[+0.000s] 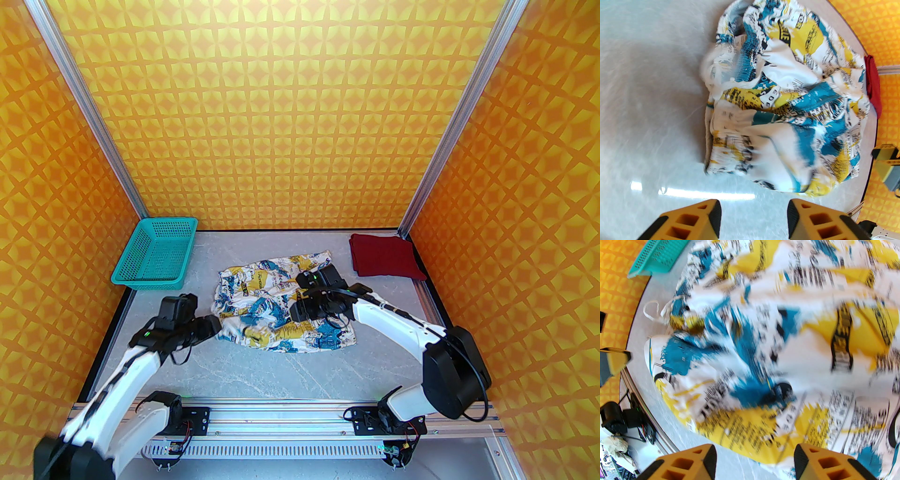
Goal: Fold and stack the mixed laundry pile
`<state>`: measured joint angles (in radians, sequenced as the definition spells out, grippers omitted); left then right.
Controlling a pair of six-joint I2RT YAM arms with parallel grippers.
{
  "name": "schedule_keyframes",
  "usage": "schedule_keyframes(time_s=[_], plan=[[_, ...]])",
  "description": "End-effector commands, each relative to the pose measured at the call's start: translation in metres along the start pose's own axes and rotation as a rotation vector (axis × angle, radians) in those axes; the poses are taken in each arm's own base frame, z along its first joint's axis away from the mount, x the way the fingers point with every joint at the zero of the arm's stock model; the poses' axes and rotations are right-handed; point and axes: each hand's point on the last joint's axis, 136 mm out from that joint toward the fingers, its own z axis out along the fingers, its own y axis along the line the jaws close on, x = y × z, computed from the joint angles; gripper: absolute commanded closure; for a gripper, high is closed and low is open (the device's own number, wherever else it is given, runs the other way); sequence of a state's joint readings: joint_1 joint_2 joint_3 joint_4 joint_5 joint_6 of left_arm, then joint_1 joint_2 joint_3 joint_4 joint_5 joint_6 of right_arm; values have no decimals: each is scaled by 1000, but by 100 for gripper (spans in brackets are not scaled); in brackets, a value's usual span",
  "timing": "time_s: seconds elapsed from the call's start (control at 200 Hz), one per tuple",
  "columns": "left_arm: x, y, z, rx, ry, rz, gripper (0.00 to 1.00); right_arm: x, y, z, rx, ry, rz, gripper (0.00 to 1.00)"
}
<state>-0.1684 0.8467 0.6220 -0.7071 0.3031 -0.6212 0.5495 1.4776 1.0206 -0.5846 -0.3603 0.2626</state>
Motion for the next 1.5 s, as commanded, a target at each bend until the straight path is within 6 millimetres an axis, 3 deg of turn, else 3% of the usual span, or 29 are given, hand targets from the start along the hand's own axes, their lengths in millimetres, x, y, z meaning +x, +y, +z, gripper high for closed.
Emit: schedule_keyframes(time_s=[0.0,0.13,0.235,0.315,0.425,0.545,0.67,0.795,0.87,0.915,1.045,1.245,1.495], plan=[[-2,-2,-21,-42,3,-6,54,8,14,1,24,22,-48,42],[-29,-27,-6,-2,38,87,57,7,52,27,-19,68,-148,45],[-62,-40,32,9,65,129,68,4,111,48,-124,66,-276,48],[-96,-48,59,12,47,138,74,8,145,59,-167,55,-377,50],[-133,-54,101,12,55,134,82,6,173,75,-195,6,-495,53],[-165,-52,144,36,71,86,91,-1,187,96,-174,-39,-596,70],[-183,-49,180,50,93,74,93,-9,184,127,-126,-87,-651,84],[-193,-51,197,60,105,77,95,-24,179,152,-64,-120,-690,95],[-191,-45,205,51,118,70,95,-30,176,166,-32,-123,-706,98],[-201,-51,206,62,99,80,95,-32,173,176,-11,-112,-721,99],[-199,-46,220,61,121,75,95,-27,159,203,40,-70,-743,100],[-194,-38,234,52,143,68,96,0,137,221,101,22,-794,100],[-188,-26,250,31,176,46,98,54,157,211,28,106,-893,100]])
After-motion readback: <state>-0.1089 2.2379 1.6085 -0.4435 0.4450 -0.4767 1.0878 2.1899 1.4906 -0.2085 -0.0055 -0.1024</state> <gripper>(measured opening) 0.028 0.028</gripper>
